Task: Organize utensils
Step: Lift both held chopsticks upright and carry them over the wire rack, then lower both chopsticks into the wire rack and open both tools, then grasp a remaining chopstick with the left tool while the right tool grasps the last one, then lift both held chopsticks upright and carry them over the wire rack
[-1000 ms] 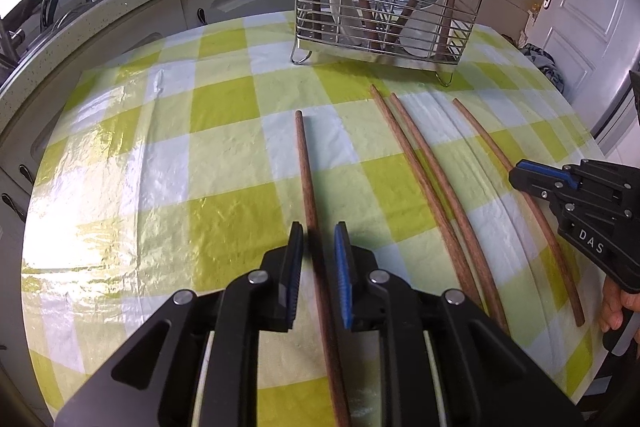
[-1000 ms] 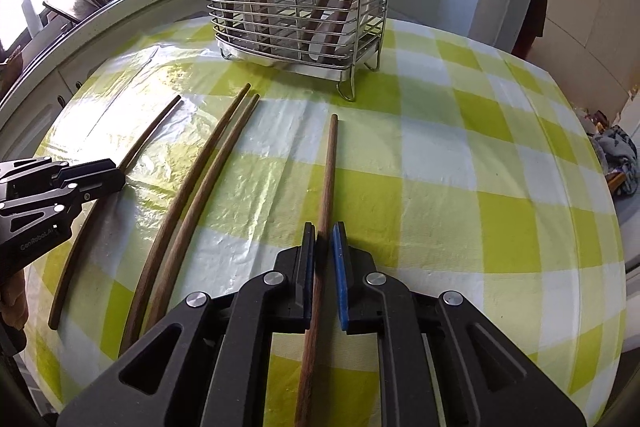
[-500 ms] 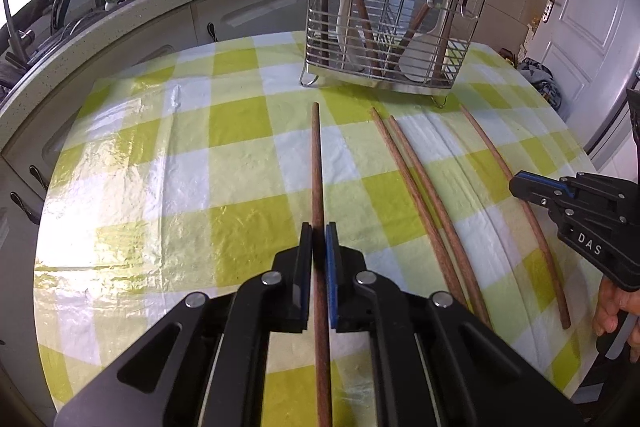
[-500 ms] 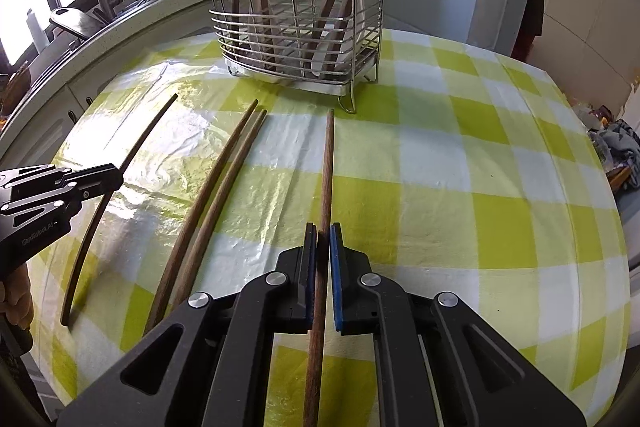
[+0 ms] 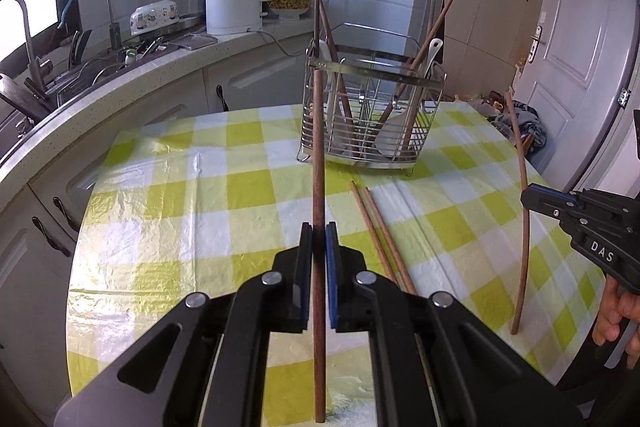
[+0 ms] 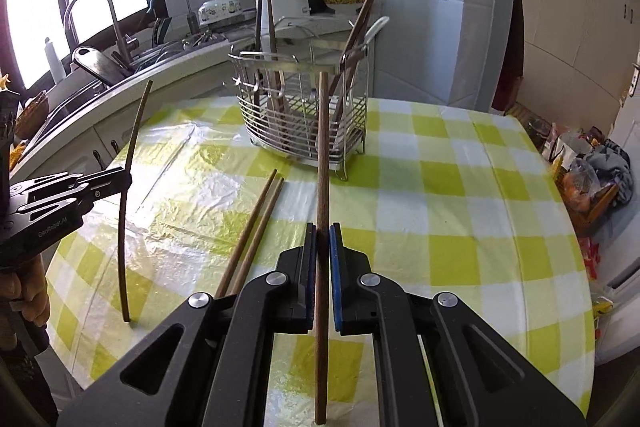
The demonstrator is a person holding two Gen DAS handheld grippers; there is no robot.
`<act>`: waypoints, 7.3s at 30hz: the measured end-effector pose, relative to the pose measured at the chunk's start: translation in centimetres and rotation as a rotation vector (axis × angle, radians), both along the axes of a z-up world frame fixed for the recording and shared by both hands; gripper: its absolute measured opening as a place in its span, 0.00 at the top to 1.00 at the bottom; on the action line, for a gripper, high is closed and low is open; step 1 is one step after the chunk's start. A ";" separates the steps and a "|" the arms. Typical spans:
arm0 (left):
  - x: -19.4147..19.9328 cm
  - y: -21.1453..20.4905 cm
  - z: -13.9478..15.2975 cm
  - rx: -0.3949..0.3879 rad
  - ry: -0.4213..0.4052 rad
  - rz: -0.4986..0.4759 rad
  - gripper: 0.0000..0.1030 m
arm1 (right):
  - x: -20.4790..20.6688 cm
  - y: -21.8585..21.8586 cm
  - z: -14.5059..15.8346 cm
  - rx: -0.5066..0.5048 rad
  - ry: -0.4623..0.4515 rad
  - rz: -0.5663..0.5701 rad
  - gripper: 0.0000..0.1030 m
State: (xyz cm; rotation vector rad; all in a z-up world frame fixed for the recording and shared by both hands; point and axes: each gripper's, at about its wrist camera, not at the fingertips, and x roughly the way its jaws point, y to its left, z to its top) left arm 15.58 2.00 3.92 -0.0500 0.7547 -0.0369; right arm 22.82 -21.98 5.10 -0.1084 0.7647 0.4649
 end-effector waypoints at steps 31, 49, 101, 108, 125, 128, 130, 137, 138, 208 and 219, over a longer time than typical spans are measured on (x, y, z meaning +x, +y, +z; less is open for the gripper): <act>0.0 -0.7 6.4 -0.020 -0.103 -0.055 0.94 | -0.7 -0.2 6.8 0.072 -0.087 0.008 0.94; 9.8 -1.4 19.9 0.012 -0.264 -0.109 0.94 | 9.4 3.9 17.7 0.109 -0.191 0.020 0.94; 22.5 -1.2 7.8 -0.021 -0.115 -0.070 0.94 | 19.2 8.4 7.1 0.096 -0.014 -0.002 0.93; 22.5 -0.9 7.4 -0.028 -0.100 -0.058 0.87 | 19.4 8.1 6.8 0.088 -0.006 -0.018 0.87; 15.4 1.0 8.2 -0.062 -0.150 -0.022 0.76 | 12.9 2.7 7.5 0.071 -0.145 -0.103 0.31; 13.1 1.4 6.9 -0.091 -0.133 -0.008 0.72 | 10.9 1.6 5.2 0.058 -0.121 -0.117 0.28; 11.5 1.3 5.6 -0.093 -0.116 0.000 0.72 | 9.6 0.9 3.1 0.049 -0.093 -0.126 0.27; 7.3 -0.6 -1.3 -0.147 0.019 -0.012 0.72 | 5.3 -1.1 -4.2 -0.002 0.013 -0.158 0.24; 6.9 -0.9 -2.3 -0.154 0.038 -0.013 0.72 | 4.8 -1.5 -4.9 -0.005 0.025 -0.164 0.23; 4.6 3.1 -10.3 0.013 0.200 -0.006 0.93 | 2.6 10.4 -10.8 -0.107 0.135 0.044 0.86; 4.1 2.9 -9.1 0.010 0.181 -0.007 0.94 | 2.9 8.7 -10.3 -0.045 0.153 0.029 0.92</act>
